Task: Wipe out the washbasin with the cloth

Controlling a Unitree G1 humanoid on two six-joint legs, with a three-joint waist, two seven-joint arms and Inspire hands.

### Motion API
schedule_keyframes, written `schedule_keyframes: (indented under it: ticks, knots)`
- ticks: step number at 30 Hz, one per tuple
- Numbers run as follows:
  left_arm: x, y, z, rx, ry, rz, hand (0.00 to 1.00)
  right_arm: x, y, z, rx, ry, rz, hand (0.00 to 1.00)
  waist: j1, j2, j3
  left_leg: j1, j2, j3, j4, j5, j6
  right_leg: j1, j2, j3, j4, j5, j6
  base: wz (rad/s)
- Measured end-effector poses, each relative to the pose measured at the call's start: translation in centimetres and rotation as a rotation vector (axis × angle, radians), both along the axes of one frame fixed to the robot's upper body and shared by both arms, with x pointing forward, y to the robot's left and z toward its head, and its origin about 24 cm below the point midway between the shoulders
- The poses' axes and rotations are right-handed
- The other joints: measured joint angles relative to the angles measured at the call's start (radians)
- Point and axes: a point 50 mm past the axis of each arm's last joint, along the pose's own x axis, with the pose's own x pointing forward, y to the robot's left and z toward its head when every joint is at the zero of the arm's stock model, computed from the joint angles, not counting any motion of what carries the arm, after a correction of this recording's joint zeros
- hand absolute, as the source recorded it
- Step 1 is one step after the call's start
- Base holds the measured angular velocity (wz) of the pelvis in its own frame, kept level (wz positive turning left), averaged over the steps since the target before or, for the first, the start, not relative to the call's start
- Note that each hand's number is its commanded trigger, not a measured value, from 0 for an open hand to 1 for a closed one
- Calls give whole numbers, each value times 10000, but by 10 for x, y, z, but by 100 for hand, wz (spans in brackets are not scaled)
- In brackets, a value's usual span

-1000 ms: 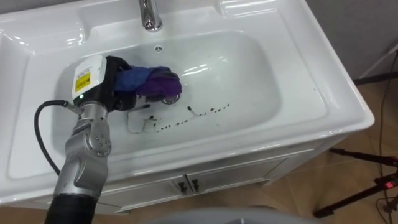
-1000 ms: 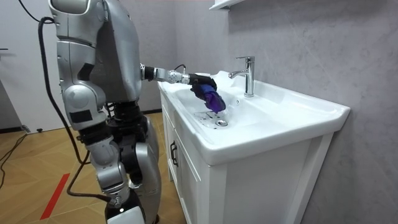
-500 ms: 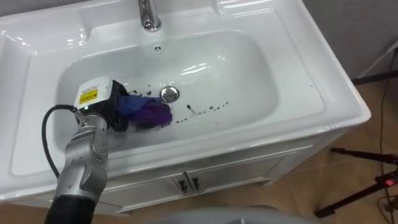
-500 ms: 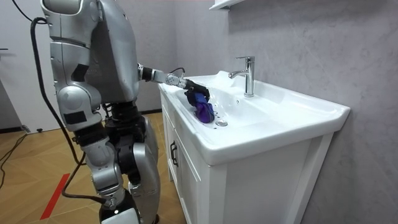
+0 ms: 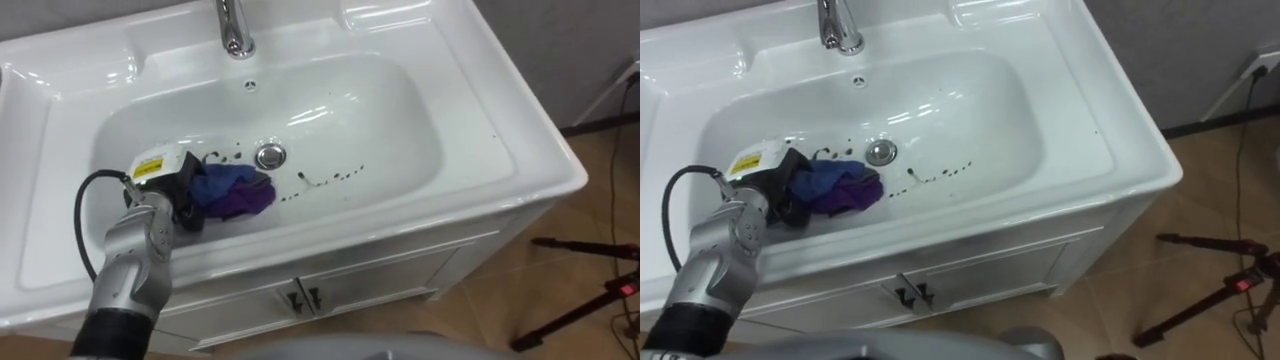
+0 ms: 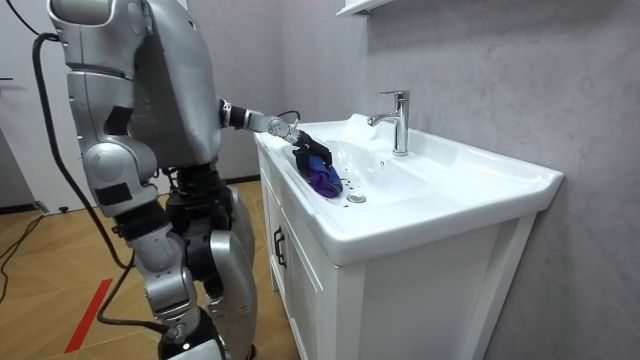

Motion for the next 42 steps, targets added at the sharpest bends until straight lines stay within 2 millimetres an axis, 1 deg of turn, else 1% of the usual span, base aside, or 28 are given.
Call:
schedule_keyframes:
  ticks: [3,4,6,8,10,13,15,17,19,21,23,27,29,30,31,33,35,36,38,42]
  knots:
    - [0,2,0,-83,197,51,100,0,-2,1,-46,-24,-20,0,-10,18,17,8,16,92,6,-12,-21,-43,-18,42,140,-85,-22,-6]
    - [2,2,1,-125,286,21,100,0,-2,1,-48,-3,-22,0,-23,26,22,-21,91,95,15,-18,-31,-57,-13,37,132,-85,-23,6]
    - [5,1,3,-136,434,-64,100,1,-2,0,-44,28,-14,0,-65,26,22,-53,101,93,17,-29,-49,-71,-17,1,133,-91,-23,9]
    - [9,2,8,-56,650,-249,100,10,-2,1,-52,-140,58,0,-176,24,23,-169,93,97,39,-30,-51,-263,-34,-34,258,-115,-24,3]
    - [13,1,12,-86,768,-359,100,17,-4,2,-85,-321,121,0,-189,33,34,-275,90,123,53,-26,-51,-401,-55,-45,298,-117,-26,0]
    - [14,-2,14,-195,1004,-490,100,19,-8,3,-166,-393,178,0,-219,30,39,-317,83,156,211,-27,-51,-363,-88,-88,298,-134,-16,1]
    - [15,-3,14,-250,1080,-558,100,21,-8,3,-152,-474,209,0,-243,52,64,-321,82,193,211,-27,-51,-367,-144,-103,316,-155,-12,2]
    - [16,-6,15,-372,1221,-670,100,21,-7,3,-98,-533,251,0,-330,23,94,-297,38,193,211,-27,-51,-381,-166,-106,475,-289,-7,8]
    - [17,-6,16,-420,1265,-696,100,20,-8,3,-116,-523,258,0,-469,38,105,-325,18,196,211,-27,-51,-385,-190,-108,485,-332,6,14]
    - [17,-8,17,-456,1286,-793,100,18,-8,3,-97,-485,253,0,-486,44,119,-329,21,211,211,-27,-51,-388,-186,-105,482,-349,4,4]
    - [18,-14,20,-519,1341,-1079,100,16,-9,3,-94,-421,243,0,-493,51,127,-342,24,222,219,-27,-50,-397,-188,-101,477,-359,5,0]
    - [20,-23,21,-616,1300,-1541,100,17,-8,3,-16,-479,285,0,-578,64,128,-449,38,304,308,-27,-50,-493,-186,-105,503,-365,7,-3]
    - [23,-30,23,-653,1171,-1932,100,18,-6,2,70,-559,448,0,-614,63,143,-521,74,520,307,-27,-50,-673,-197,-103,660,-375,-6,-8]
    - [23,-32,23,-673,1164,-2009,100,19,-6,2,84,-548,536,0,-642,61,144,-523,81,540,308,-27,-50,-690,-196,-100,678,-375,-7,-9]
    - [24,-34,24,-690,1158,-2106,100,18,-5,2,114,-479,675,0,-719,62,144,-521,90,551,315,-27,-50,-717,-187,-81,716,-379,-14,-11]
    - [27,-39,25,-694,1165,-2341,100,19,-4,1,154,-492,691,0,-835,49,175,-523,95,548,362,-28,-50,-752,-195,-87,801,-389,-31,-8]
    - [29,-45,26,-777,1233,-2648,100,20,-4,1,163,-502,648,0,-1090,24,197,-522,108,543,363,-27,-51,-750,-204,-99,807,-399,-50,0]
    - [29,-47,26,-773,1234,-2733,100,20,-4,1,162,-501,643,0,-1126,16,202,-520,112,543,361,-27,-51,-750,-199,-98,807,-398,-54,0]
    - [33,-54,27,-770,1238,-3024,100,19,-4,1,157,-483,632,0,-1308,-16,222,-501,125,576,342,-28,-51,-743,-202,-90,792,-389,-70,0]
    - [39,-63,28,-988,1277,-3347,100,18,-3,1,158,-437,640,0,-1336,-38,235,-479,142,743,358,-28,-51,-749,-186,-61,809,-379,-85,-3]
